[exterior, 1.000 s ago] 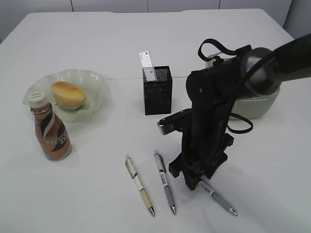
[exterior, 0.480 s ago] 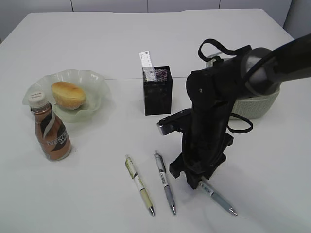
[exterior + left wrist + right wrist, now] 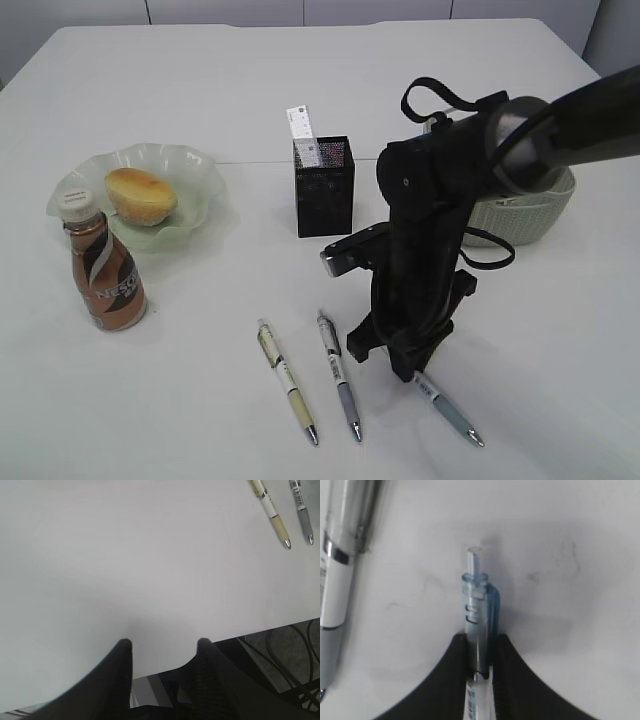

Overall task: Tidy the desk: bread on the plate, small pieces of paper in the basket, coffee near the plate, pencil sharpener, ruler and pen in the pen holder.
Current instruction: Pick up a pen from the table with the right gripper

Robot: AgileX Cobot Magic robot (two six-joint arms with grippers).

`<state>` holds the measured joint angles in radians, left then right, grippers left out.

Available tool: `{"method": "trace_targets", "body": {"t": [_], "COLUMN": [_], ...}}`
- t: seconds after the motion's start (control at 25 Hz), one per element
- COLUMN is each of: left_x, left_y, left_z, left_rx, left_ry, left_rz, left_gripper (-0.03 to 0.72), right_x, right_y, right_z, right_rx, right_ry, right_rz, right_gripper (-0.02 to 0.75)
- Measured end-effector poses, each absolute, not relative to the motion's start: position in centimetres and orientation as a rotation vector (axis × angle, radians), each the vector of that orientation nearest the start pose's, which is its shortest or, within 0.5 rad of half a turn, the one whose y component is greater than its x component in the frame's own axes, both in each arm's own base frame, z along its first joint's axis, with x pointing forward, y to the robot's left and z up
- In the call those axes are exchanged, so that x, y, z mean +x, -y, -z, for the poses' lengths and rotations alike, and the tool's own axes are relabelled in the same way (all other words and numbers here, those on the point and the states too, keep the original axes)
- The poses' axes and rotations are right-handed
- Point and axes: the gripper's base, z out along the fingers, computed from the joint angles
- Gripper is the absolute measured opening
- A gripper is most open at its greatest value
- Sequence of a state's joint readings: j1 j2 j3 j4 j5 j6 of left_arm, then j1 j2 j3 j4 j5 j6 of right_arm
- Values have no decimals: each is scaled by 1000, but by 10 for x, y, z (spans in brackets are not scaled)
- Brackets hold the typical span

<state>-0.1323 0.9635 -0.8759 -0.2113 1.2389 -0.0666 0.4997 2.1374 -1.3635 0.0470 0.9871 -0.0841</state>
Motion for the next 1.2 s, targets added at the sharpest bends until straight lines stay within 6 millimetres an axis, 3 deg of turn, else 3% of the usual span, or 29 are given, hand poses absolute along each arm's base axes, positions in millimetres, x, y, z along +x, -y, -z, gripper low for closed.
{"method": "trace_targets", "body": {"t": [0.68,0.92,1.2], "left_x": [147,147,147], "left_y": [38,38,38], "left_z": [-315,-315,-315], "left_rx": [42,42,42], "left_ry": [-2813,-2813,-2813], "left_rz": [344,344,344], "left_gripper": [308,308,308], "right_x": [345,350,336], "right_y": [-201,-202,-189], "right_z": [-122,-151,-181], "right_rx": [-851,-761,-679], "right_ry": [-3212,-3027,-2702], "right_rz": [-129,-183,-214], "right_gripper": [109,109,109]}}
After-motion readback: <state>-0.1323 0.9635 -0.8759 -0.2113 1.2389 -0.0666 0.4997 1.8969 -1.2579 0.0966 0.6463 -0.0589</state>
